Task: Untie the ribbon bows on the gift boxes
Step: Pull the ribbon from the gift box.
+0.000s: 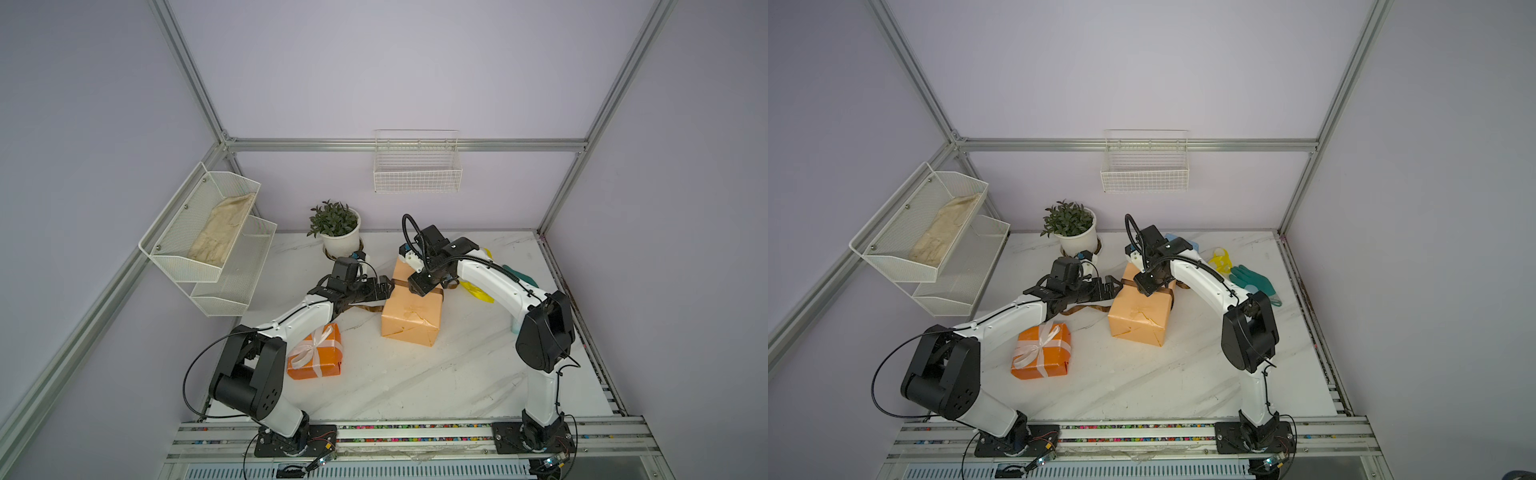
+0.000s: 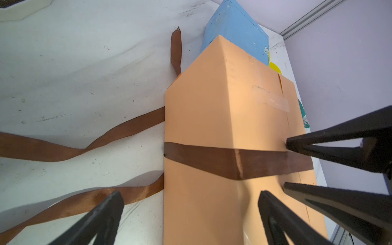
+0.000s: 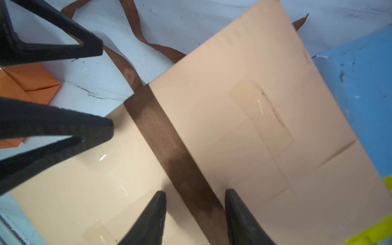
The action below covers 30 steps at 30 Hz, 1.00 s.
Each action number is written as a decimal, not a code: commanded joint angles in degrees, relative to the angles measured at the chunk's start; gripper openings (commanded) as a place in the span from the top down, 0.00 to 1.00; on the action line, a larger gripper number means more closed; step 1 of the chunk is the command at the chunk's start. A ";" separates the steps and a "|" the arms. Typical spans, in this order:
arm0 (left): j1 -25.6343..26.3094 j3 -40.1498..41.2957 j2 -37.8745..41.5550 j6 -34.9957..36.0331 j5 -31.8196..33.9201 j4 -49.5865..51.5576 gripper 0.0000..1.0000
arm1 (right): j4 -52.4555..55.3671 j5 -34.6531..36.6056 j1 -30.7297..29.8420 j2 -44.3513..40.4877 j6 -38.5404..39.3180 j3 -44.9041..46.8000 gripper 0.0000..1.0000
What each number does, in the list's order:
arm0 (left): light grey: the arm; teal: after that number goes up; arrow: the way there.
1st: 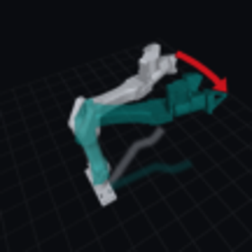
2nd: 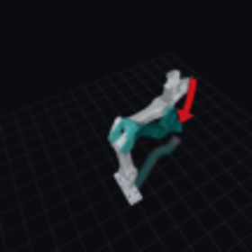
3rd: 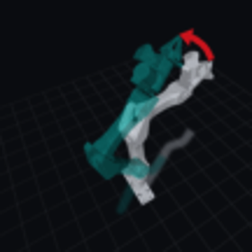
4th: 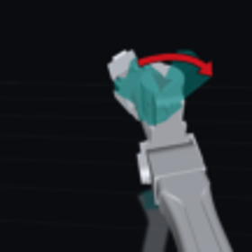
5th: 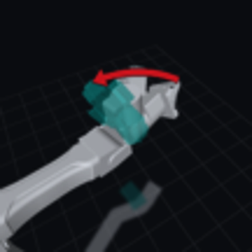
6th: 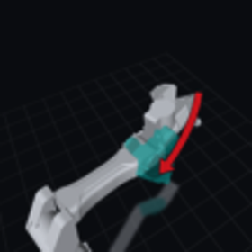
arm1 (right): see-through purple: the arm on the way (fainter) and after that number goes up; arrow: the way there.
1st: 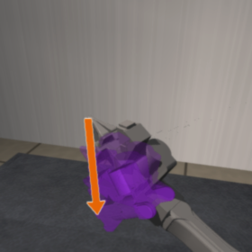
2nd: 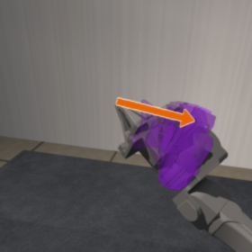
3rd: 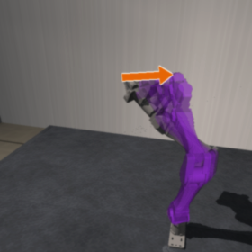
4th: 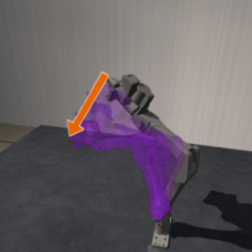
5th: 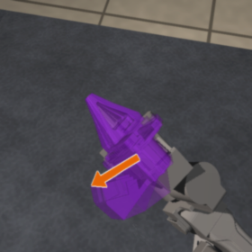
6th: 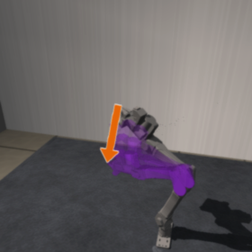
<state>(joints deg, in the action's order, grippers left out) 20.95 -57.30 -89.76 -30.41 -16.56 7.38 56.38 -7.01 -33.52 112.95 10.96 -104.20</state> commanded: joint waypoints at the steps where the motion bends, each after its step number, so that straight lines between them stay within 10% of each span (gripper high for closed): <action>1: -0.47 -0.64 -0.95 0.14 -1.37 -1.52 0.00 | 2.45 -3.42 -0.43 -2.11 0.88 2.76 0.53; 17: -0.47 -0.76 0.01 -0.26 -1.72 -1.71 0.00 | -3.15 -6.36 -0.36 -4.21 -1.77 9.59 1.00; 24: -0.47 -1.28 0.52 -0.22 -2.80 -1.75 0.00 | -6.49 -12.44 0.76 -5.79 -9.22 9.21 1.00; 30: -0.47 -0.61 3.09 -0.17 -3.08 -1.16 0.00 | -18.01 -30.92 5.59 -9.74 -22.18 15.77 1.00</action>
<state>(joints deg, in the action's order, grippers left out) 20.69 -57.36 -90.59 -30.85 -19.14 7.11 45.17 -25.32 -30.33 106.17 -2.90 -91.46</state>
